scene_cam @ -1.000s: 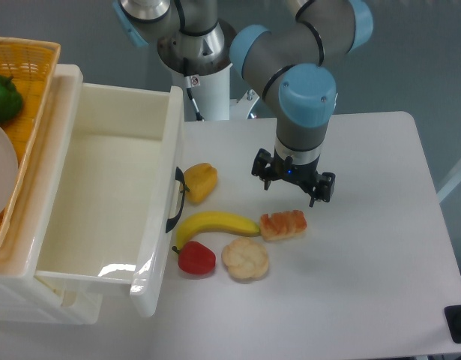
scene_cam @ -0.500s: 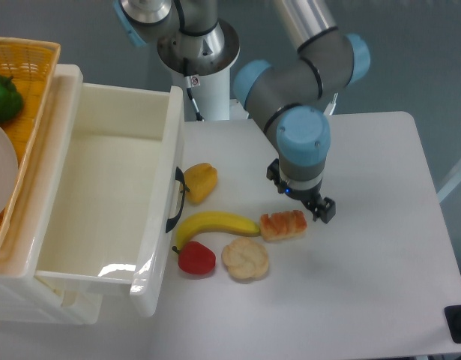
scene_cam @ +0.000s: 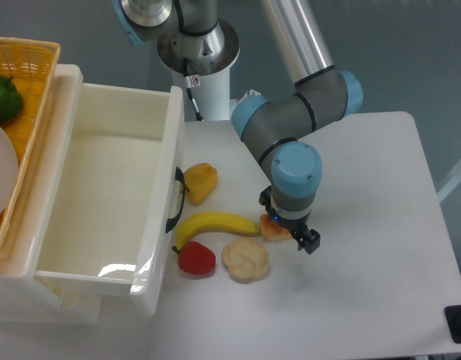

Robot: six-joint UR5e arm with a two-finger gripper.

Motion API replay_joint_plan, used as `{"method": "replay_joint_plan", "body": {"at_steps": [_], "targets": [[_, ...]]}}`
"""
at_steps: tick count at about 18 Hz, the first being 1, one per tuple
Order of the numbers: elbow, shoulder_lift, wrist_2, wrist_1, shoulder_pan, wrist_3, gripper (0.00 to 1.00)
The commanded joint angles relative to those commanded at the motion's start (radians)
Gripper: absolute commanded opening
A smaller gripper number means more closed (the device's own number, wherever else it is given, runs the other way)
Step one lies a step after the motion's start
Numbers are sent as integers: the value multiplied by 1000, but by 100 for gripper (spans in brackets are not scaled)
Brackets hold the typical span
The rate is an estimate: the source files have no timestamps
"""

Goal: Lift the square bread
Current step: 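Lower the gripper around the rectangular bread and close on it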

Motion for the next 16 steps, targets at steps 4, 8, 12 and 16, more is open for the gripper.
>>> {"method": "replay_joint_plan", "body": {"at_steps": [4,8,12,16], "targets": [[-17,2,-2,-3,3,6,100],[-41,9,0,-9,9,8,100],[-64,9,2,-11,8,6,100],[-78,9,0,-11,9,6,100]]}}
